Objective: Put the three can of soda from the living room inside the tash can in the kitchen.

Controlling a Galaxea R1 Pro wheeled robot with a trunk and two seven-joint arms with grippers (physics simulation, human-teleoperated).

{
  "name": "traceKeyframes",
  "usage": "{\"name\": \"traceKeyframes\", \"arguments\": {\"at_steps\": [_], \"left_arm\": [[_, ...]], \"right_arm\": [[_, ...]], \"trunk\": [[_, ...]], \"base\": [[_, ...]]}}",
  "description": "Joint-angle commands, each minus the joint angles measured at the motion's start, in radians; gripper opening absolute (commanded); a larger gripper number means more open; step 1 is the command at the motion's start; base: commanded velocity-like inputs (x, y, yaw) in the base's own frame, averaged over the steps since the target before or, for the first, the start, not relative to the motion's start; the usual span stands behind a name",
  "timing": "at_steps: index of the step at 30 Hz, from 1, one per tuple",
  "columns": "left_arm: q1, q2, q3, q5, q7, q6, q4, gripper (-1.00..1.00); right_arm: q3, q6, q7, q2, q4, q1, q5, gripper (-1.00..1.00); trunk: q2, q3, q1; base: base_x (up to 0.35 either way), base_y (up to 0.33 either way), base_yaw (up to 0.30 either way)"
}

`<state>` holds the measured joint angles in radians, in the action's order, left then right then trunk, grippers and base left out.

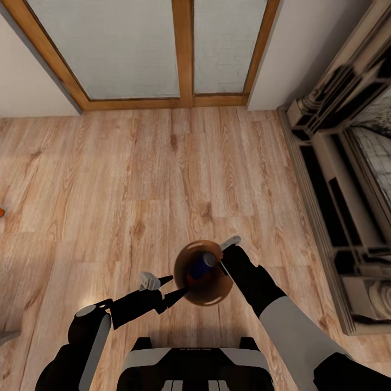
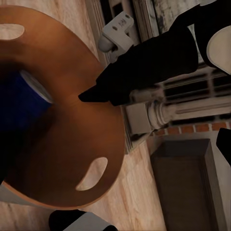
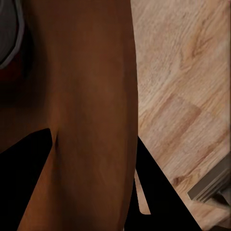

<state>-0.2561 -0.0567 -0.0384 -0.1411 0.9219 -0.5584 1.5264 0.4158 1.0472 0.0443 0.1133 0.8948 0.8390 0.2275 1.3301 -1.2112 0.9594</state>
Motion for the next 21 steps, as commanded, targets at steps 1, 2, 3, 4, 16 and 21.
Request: {"name": "traceKeyframes", "arguments": {"at_steps": [1, 2, 3, 4, 16, 21], "left_arm": [[0.000, 0.000, 0.000, 0.000, 0.000, 0.000, 0.000, 1.00], [0.000, 0.000, 0.000, 0.000, 0.000, 0.000, 0.000, 1.00], [0.000, 0.000, 0.000, 0.000, 0.000, 0.000, 0.000, 1.00], [0.000, 0.000, 0.000, 0.000, 0.000, 0.000, 0.000, 1.00], [0.000, 0.010, -0.012, 0.003, -0.019, 0.007, 0.000, 1.00], [-0.011, 0.066, -0.077, 0.004, -0.067, 0.009, 0.020, 1.00]], "right_arm": [[0.001, 0.000, -0.001, 0.000, 0.000, 0.000, -0.025, -1.00], [0.002, 0.000, -0.001, 0.000, 0.000, 0.000, -0.025, -1.00], [0.002, 0.000, -0.001, 0.000, 0.000, 0.000, -0.025, -1.00], [0.003, 0.000, -0.001, -0.001, 0.000, 0.000, -0.025, -1.00], [-0.002, 0.000, -0.003, -0.005, -0.001, 0.000, -0.025, -1.00], [-0.002, 0.000, -0.003, -0.007, -0.001, 0.000, -0.026, -1.00]], "trunk": [[0.000, 0.000, 0.000], [0.000, 0.000, 0.000], [0.000, 0.000, 0.000], [0.000, 0.000, 0.000], [0.000, 0.000, 0.000], [0.000, 0.000, 0.000]], "base": [[0.025, 0.000, 0.000], [0.016, 0.000, 0.000], [0.013, 0.000, 0.000], [0.006, 0.000, 0.000], [0.001, 0.000, 0.000], [0.000, 0.000, 0.000]]}}
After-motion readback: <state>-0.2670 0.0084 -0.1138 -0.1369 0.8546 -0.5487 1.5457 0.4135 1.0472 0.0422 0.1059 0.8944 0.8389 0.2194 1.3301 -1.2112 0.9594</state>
